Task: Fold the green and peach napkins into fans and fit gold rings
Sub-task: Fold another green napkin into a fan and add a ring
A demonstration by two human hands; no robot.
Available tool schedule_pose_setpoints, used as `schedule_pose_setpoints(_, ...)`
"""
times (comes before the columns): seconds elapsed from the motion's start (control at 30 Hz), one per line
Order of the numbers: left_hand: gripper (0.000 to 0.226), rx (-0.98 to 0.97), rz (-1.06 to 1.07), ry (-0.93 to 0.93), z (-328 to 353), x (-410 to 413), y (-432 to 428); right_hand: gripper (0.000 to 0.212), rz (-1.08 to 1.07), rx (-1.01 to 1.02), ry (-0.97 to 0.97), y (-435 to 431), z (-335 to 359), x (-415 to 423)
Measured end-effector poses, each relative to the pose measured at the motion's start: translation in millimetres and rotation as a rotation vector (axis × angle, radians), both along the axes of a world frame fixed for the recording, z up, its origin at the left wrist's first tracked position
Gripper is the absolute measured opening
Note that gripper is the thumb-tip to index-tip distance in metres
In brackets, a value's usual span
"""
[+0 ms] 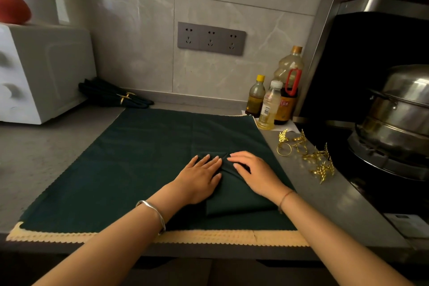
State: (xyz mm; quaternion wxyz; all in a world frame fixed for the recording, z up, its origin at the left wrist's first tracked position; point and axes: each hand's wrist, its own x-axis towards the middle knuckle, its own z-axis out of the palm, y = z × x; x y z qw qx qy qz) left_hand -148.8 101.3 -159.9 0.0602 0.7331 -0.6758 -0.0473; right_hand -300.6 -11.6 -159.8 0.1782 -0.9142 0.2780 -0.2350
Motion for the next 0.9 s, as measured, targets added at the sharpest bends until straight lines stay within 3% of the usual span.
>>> schedule_pose_setpoints(0.1, 0.054, 0.002, -0.008, 0.014, 0.8, 1.2, 0.7, 0.035, 0.084, 0.087, 0.105, 5.2, 1.4, -27.6)
schedule_pose_setpoints(0.23, 0.054, 0.015, -0.01, 0.022, -0.3, 1.4, 0.9, 0.034, 0.138, 0.19, 0.092, 16.4, 0.9, -67.1)
schedule_pose_setpoints(0.53, 0.054, -0.018, -0.02, 0.025, -0.6, 0.4, 1.7, 0.033, 0.09, 0.163, 0.106, 39.2, 5.6, -114.9)
schedule_pose_setpoints(0.73, 0.06, -0.215, -0.103, 0.126, 20.2, 2.0, 28.8, 0.042, 0.068, -0.089, 0.329, 50.9, 18.4, -104.3)
schedule_pose_setpoints(0.9, 0.071, -0.063, -0.157, 0.016, 34.8, 0.1, 64.2, 0.042, 0.031, -0.24, 0.395, 57.0, 20.0, -95.4)
